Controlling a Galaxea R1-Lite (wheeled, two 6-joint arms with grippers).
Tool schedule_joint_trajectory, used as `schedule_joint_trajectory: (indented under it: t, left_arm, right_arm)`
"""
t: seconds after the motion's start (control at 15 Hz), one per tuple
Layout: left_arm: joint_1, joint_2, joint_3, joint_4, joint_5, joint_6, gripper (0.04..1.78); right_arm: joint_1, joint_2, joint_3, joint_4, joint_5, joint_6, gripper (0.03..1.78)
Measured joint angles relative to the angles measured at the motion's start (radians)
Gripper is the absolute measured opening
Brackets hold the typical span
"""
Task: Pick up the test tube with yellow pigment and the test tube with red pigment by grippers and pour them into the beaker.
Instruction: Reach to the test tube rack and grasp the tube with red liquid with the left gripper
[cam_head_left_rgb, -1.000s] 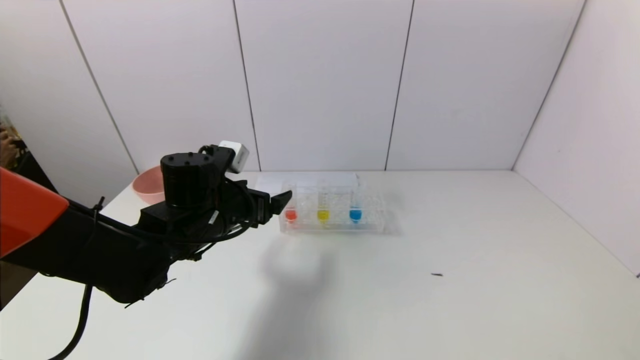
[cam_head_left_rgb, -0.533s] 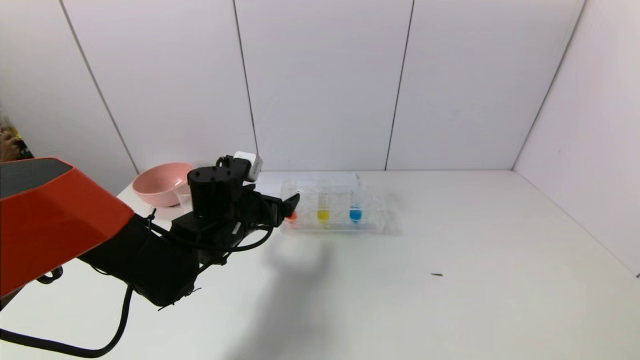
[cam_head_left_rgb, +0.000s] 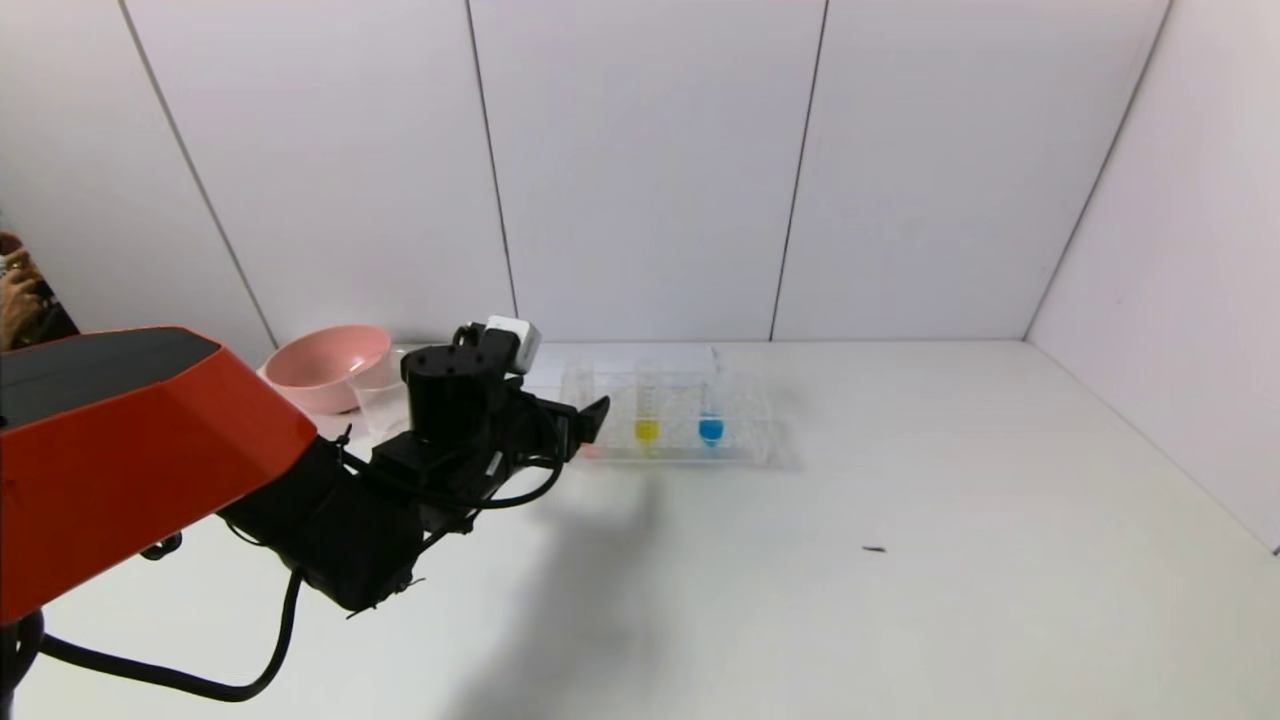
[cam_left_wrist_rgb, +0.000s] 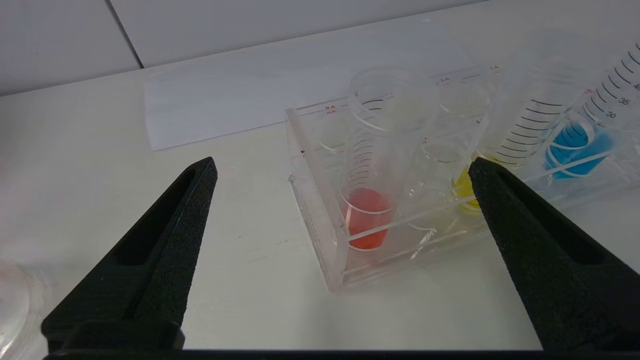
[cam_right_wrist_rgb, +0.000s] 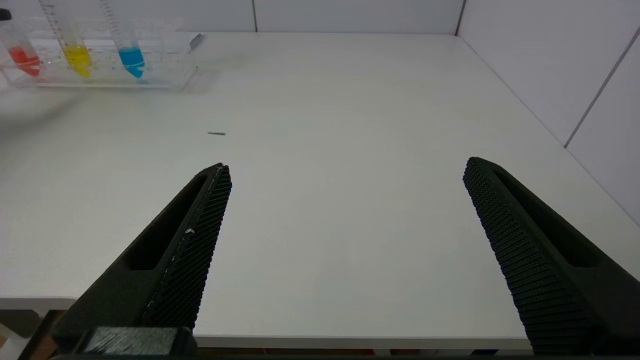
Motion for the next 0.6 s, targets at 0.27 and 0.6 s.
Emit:
schedule_joint_trajectory:
  t: [0.27,0.6]
  left_arm:
    - [-0.004,0.026,-0.034,0.001,0.027,-0.001,1.76]
    - [-0.024,0.042,-0.072,0.005,0.045,-0.004,1.76]
  right_arm:
    - [0.0,0.0,0.0,0.0,0.0,0.0,1.7]
    - [0.0,0.0,0.0,0.0,0.0,0.0,1.7]
